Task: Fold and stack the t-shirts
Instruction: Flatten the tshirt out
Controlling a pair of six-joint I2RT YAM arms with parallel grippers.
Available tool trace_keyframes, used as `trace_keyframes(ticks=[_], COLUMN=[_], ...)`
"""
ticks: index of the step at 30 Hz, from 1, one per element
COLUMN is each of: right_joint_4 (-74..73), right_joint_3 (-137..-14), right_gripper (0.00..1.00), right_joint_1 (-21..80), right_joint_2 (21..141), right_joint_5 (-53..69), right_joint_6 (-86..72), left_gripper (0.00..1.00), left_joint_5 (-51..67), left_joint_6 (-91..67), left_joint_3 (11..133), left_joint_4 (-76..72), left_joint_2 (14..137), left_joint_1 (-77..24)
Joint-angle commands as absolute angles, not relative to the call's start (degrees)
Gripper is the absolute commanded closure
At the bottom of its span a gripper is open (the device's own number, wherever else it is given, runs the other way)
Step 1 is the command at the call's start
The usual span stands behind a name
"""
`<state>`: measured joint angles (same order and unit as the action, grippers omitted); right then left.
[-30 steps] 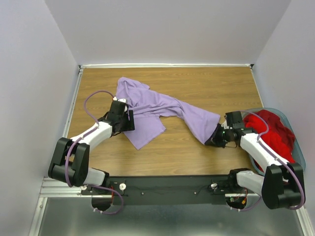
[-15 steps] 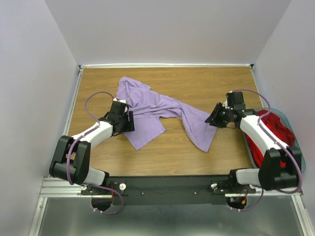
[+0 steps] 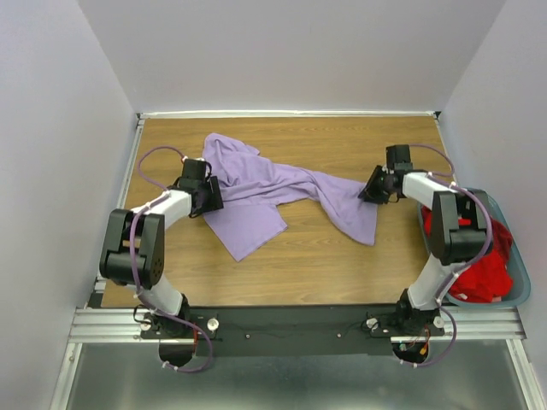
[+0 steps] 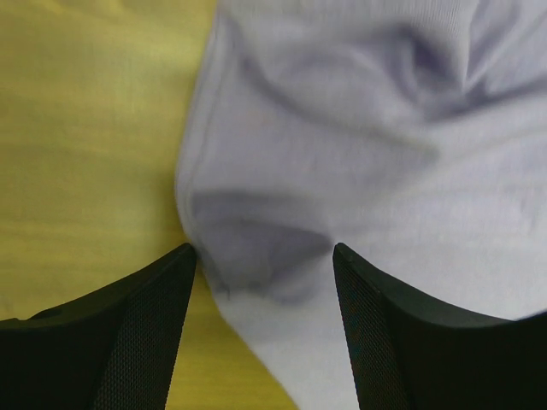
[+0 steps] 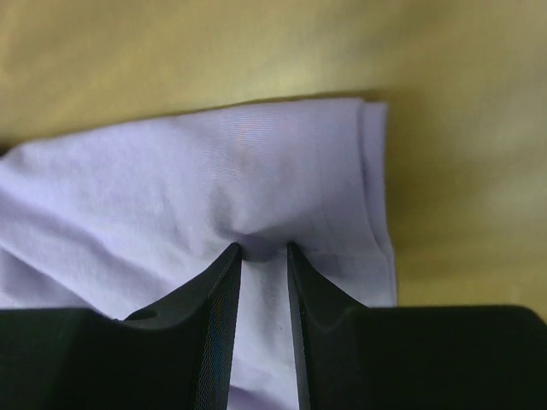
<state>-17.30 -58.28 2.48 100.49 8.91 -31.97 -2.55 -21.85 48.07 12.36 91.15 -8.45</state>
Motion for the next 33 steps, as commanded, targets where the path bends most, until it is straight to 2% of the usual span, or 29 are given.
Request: trace_keyframes(ticks=[1,6,9,11,15,16,18,21,25,27,28,30,33], right_joint_4=[-12.92,-13.01,-13.10,-13.10,-13.10,-13.10,-13.27,-13.62,-14.50,-15.03,-15.73,-16.78,-18.19], right_joint_3=[-64.50,-72.24,-75.58,-76.99,-78.05,-78.13,-78.05,-77.08,-73.57,-71.82,-69.72,-67.34,-62.41], right_gripper=[0.65,0.65,0.65,0.65,0.64,0.64,0.64,0.64,0.61,0.60,0.58,0.55,0.49], right_joint_1=[1.14,0.62,0.35,0.26,0.26,0.26,0.26,0.18,0.26,0.26,0.26,0.26,0.26], right_joint_2=[107.46,113.46,116.01,116.98,117.34,116.99,115.41,112.77,105.67,103.02,100.14,97.22,91.33], right_joint_5=[4.40,4.04,4.30,4.13,3.96,3.78,3.60,2.99,3.42,3.60,3.78,4.22,5.09], right_joint_6=[-31.38,-31.29,-31.20,-30.85,-29.10,-28.74,-27.43,-26.02,-25.31,-24.96,-24.87,-24.09,-24.34], left_gripper=[0.26,0.35,0.49,0.63,0.66,0.71,0.72,0.72,0.70,0.61,0.49,0.33,0.27], left_joint_5=[-3.95,-6.24,-7.03,-7.03,-6.24,-5.98,-5.10,-5.09,-10.70,-11.51,-11.25,-10.03,-10.72], left_joint_6=[-20.83,-20.04,-19.78,-19.51,-19.25,-19.25,-18.72,-17.93,-16.70,-16.87,-17.05,-17.66,-18.36], left_joint_3=[52.97,63.70,71.26,77.06,85.50,89.00,92.62,98.51,105.71,106.69,106.70,104.78,96.44], left_joint_4=[14.41,16.69,18.01,19.16,19.95,20.73,22.14,22.59,22.41,21.97,21.97,21.71,20.57], left_joint_2=[99.38,108.01,112.93,117.23,121.19,123.46,126.54,128.66,129.64,129.12,127.72,125.00,116.57], left_joint_1=[-7.12,-5.28,-4.57,-4.48,-4.48,-4.48,-4.48,-4.57,-4.57,-4.48,-4.66,-4.75,-5.10])
